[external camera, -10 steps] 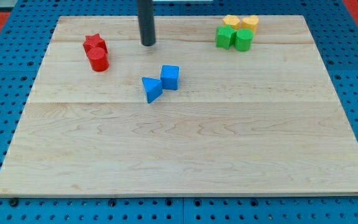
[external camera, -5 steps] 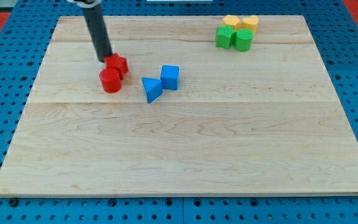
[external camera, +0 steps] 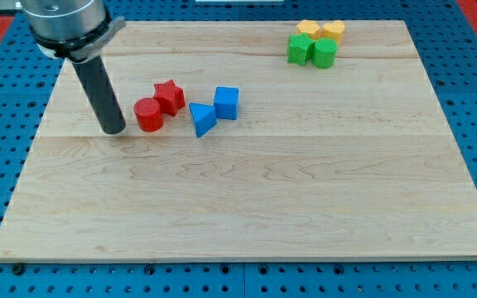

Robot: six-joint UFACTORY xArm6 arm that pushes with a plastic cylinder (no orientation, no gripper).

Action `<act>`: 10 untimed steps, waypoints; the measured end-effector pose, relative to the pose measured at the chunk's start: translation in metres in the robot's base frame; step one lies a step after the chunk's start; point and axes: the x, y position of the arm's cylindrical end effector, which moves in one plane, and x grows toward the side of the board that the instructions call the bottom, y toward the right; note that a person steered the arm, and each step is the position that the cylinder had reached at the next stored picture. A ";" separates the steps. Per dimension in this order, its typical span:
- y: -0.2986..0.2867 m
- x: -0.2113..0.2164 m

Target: Move the red blocks into the blue blocks

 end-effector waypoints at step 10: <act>0.070 -0.154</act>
